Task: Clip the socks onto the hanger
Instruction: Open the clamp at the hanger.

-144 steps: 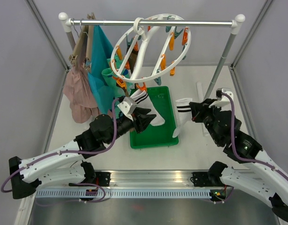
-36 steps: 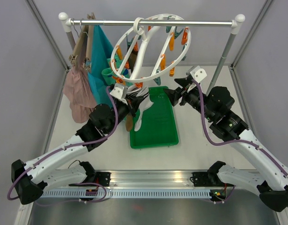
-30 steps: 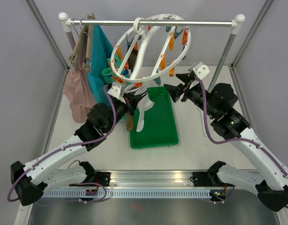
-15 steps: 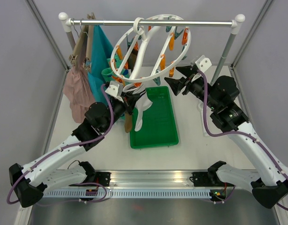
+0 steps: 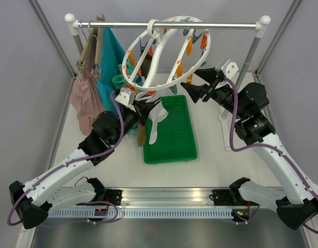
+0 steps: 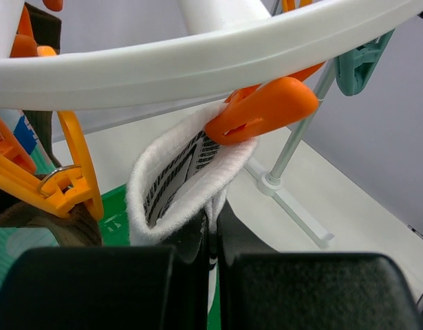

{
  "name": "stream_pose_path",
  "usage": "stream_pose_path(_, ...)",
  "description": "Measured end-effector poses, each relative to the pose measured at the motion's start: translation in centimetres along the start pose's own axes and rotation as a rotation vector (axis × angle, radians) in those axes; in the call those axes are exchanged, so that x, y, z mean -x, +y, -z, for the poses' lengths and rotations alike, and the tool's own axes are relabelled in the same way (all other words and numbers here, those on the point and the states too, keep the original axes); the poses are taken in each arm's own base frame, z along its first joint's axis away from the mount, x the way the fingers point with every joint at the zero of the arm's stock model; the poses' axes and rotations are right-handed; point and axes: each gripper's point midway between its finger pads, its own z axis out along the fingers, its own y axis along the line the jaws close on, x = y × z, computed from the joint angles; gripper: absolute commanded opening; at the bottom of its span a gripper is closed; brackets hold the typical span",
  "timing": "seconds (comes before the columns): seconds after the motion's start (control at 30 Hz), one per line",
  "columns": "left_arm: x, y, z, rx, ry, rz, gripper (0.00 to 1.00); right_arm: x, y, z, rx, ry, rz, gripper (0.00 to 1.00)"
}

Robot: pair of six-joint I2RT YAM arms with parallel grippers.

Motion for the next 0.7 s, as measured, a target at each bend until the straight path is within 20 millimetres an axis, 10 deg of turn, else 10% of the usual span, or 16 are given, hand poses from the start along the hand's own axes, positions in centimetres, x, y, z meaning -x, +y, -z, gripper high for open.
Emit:
stream_pose_path(0.33, 0.4, 0.0, 0.0, -0.003, -0.003, 0.0, 0.02, 0.9, 0.8, -0.6, 0.053, -0.047, -0.014, 0.64)
stream_pose_path(0.7, 0.4, 0.0, 0.0, -0.005, 0.001, -0.001, 0.02, 1.2, 1.0, -0.6, 0.064, -0.062, -0.034, 0.3)
